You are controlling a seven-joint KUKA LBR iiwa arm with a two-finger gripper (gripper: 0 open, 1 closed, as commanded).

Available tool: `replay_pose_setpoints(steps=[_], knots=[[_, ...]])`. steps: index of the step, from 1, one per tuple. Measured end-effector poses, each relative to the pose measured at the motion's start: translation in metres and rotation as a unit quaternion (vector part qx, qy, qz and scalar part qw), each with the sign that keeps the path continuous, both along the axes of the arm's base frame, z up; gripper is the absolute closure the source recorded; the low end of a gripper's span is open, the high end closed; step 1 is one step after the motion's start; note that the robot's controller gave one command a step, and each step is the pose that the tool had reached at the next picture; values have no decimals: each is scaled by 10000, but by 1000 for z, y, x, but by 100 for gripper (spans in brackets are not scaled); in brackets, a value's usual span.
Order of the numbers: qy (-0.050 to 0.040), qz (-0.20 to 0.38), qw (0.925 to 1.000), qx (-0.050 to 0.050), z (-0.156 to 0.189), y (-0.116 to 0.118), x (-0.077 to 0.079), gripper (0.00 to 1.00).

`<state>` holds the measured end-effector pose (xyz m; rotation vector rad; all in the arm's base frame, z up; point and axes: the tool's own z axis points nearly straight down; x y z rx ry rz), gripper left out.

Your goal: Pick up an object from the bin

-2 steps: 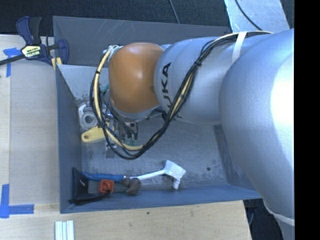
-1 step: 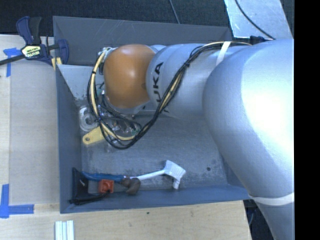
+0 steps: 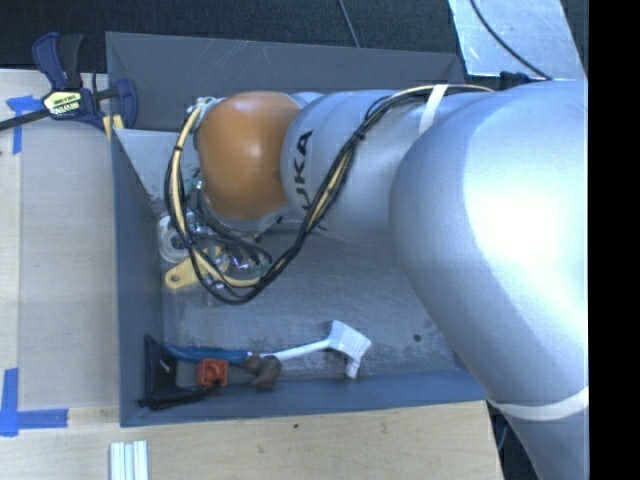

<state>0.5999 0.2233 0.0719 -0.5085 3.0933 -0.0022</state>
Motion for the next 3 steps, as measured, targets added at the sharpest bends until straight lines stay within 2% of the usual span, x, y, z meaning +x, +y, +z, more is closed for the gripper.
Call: replay_pose_setpoints(steps=[1,2,3], knots=[[-9,331,9994,21,1,-10,5,0],[-5,42,10000,5,1,-2,2,0],[-34,308,9995,38,5,-8,7,100]])
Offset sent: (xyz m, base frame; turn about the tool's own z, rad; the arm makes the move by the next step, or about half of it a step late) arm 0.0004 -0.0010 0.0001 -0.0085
